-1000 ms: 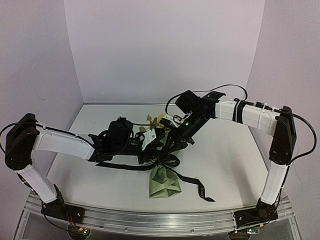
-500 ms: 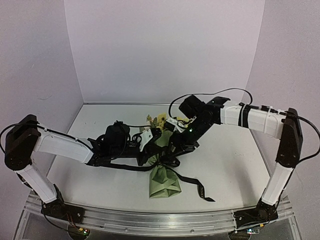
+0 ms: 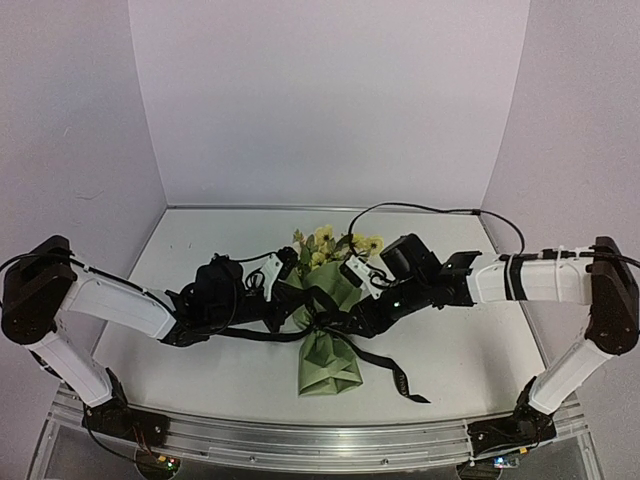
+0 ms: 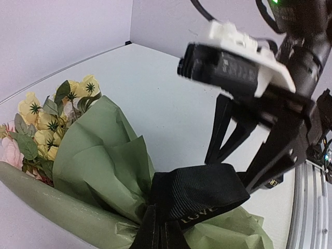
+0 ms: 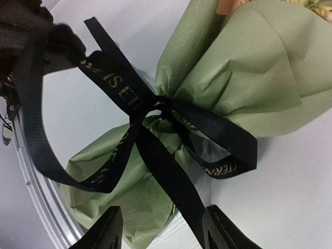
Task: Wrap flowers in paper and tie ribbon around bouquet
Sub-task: Cross the half-tied ribbon over the folded bouquet.
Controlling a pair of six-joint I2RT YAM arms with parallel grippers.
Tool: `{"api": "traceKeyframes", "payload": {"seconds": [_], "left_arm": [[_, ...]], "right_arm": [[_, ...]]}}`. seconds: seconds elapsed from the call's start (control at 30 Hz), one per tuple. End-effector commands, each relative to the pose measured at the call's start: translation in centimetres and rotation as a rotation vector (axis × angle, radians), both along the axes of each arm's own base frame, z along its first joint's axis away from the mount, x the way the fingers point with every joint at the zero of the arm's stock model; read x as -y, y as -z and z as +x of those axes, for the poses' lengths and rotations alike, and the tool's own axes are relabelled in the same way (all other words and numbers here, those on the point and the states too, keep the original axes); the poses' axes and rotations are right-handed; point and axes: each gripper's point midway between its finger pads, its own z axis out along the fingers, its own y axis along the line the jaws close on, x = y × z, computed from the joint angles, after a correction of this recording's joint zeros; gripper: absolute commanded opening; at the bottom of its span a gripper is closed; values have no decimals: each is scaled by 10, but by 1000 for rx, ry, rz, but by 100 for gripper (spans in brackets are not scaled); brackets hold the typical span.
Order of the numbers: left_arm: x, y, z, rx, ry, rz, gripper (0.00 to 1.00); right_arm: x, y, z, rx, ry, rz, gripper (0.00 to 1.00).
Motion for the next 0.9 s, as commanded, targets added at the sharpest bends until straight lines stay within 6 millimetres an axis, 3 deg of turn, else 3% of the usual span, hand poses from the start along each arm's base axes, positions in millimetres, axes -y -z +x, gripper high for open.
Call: {"api": "traceKeyframes", "payload": {"seconds": [0.0,0.3,0.87], "left_arm": [[-4,-33,8,-3,-63,-114,0],[-5,-34,8,-17,-70,-123,0],[-10,-35,9,-16,-82,-128,0]], "right_arm": [[-29,-7,17,224,-92,67,54],[-47,8,8,266,-158,39,49],[-46,28,9,221,-117,2,24]]}}
